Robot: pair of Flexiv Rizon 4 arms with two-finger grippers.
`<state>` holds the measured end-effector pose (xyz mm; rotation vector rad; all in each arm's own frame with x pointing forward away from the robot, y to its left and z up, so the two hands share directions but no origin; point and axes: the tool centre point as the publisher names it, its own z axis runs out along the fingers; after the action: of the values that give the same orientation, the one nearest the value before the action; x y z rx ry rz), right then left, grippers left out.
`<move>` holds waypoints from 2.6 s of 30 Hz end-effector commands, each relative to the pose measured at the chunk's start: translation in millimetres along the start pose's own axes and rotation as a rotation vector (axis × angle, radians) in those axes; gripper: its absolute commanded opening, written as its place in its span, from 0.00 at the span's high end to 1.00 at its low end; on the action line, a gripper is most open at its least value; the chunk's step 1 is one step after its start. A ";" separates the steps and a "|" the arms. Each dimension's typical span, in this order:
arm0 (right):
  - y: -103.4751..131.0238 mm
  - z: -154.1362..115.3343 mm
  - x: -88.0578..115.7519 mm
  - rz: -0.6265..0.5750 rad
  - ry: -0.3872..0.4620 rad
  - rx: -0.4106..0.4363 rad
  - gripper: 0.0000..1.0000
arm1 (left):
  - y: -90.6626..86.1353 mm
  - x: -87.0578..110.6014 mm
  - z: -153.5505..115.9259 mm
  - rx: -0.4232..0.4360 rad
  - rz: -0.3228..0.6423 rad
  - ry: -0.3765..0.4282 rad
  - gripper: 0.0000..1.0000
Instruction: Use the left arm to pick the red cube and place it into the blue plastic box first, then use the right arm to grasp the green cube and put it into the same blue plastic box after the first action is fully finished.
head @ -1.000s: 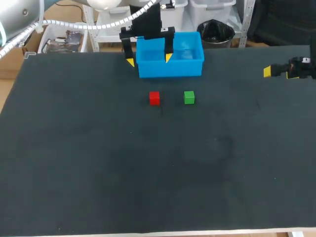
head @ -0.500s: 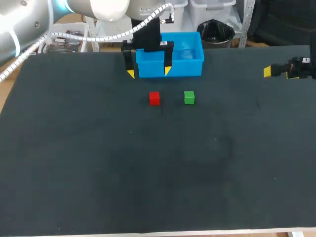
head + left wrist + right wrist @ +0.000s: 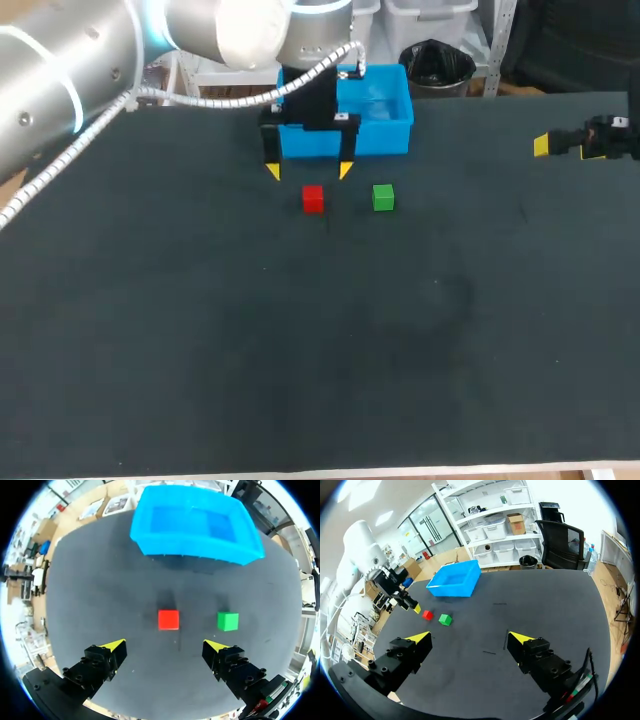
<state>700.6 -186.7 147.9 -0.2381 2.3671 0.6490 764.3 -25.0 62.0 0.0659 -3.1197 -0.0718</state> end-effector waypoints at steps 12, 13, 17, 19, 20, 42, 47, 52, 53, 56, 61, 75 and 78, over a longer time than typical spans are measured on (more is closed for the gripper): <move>0.9 -0.6 -0.3 0.001 0.001 0.004 0.00 | -4.4 -12.0 30.6 0.030 -0.001 0.063 0.00; 0.9 -0.6 -0.3 0.001 0.001 0.004 0.00 | -4.4 -12.8 32.1 0.032 -0.001 0.063 0.00; 0.9 -0.6 -0.3 0.001 0.001 0.004 0.00 | -4.7 -15.4 40.3 0.023 0.001 0.070 0.00; 0.9 -0.6 -0.3 0.001 0.001 0.004 0.00 | -4.2 -17.1 44.8 0.015 -0.002 0.076 0.00; 0.9 -0.6 -0.3 0.001 0.001 0.004 0.00 | -3.9 -17.7 46.9 0.011 -0.003 0.079 0.00; 0.9 -0.6 -0.3 0.001 0.001 0.004 0.00 | -11.3 -29.0 65.3 -0.009 -0.004 0.005 0.00; 0.9 -0.6 -0.3 0.001 0.001 0.004 0.00 | -9.5 -32.0 70.3 -0.016 0.000 -0.002 0.00; 0.9 -0.6 -0.3 0.001 0.001 0.004 0.00 | -4.5 -32.3 77.9 -0.022 -0.004 0.009 0.00; 0.9 -0.6 -0.3 0.001 0.001 0.004 0.00 | -3.7 -32.1 79.0 -0.023 -0.005 0.011 0.00; 0.9 -0.6 -0.3 0.001 0.001 0.004 0.00 | -1.2 -31.8 82.4 -0.023 -0.011 0.020 0.05; 0.9 -0.6 -0.3 0.001 0.001 0.004 0.00 | 2.2 -32.2 87.0 -0.017 -0.022 0.029 1.00; 0.9 -0.6 -0.3 0.001 0.001 0.004 0.00 | 2.9 -20.1 56.5 0.103 -0.035 0.078 1.00; 0.9 -0.6 -0.3 0.001 0.001 0.004 0.00 | 2.4 -17.4 40.4 0.112 -0.035 0.072 1.00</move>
<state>700.6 -186.7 147.9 -0.2381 2.3671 0.6490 786.8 -23.5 6.6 0.1268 -3.0374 0.0979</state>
